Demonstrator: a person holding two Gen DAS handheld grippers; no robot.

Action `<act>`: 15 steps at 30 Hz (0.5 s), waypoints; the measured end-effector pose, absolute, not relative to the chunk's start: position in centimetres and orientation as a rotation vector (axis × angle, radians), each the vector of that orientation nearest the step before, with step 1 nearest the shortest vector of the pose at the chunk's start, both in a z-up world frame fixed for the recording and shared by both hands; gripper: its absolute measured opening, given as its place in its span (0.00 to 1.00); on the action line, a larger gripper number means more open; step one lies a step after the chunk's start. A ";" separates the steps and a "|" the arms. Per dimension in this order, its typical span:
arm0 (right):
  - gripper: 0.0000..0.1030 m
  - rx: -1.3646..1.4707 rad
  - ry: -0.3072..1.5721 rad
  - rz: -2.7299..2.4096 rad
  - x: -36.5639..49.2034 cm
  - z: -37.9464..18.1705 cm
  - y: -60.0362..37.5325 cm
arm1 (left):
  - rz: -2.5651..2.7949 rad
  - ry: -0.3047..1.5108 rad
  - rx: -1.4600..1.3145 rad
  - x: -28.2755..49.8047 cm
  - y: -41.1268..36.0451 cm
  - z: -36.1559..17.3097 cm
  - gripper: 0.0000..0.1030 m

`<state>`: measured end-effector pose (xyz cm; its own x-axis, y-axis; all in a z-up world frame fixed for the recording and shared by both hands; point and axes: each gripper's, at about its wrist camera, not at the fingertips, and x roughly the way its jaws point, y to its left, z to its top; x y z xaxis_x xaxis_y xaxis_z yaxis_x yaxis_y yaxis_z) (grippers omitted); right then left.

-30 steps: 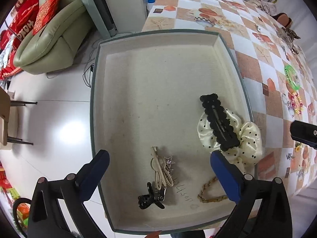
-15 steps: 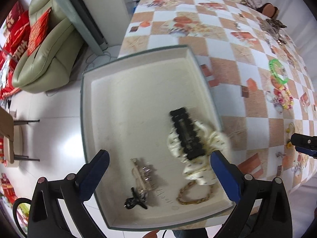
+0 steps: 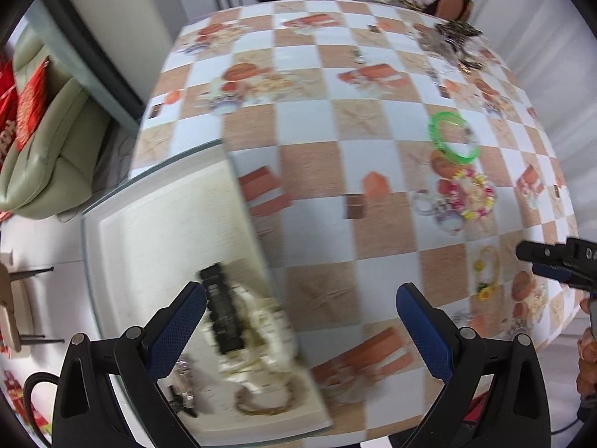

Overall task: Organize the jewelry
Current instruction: 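Grasp the green bangle with the right tool while the left tool grasps the beaded bracelet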

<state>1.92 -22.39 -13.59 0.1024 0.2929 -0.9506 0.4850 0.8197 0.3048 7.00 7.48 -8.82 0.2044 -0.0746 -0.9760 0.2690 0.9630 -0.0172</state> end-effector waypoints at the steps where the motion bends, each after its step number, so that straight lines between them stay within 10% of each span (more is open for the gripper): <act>1: 0.79 0.651 1.493 -0.160 2.2 -13.6 -22.8 | -0.256 1.351 0.172 7.0 6.7 -9.0 1.00; 15: 0.78 0.556 1.469 -0.115 10.0 -13.6 -26.6 | -0.300 1.418 0.139 9.5 -1.0 -12.2 1.00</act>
<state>10.03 -26.57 -13.62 0.1215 0.2577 -0.9586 0.4039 0.8693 0.2849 9.47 -1.04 -12.18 0.1226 -0.1226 -0.9849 0.2867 0.9544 -0.0831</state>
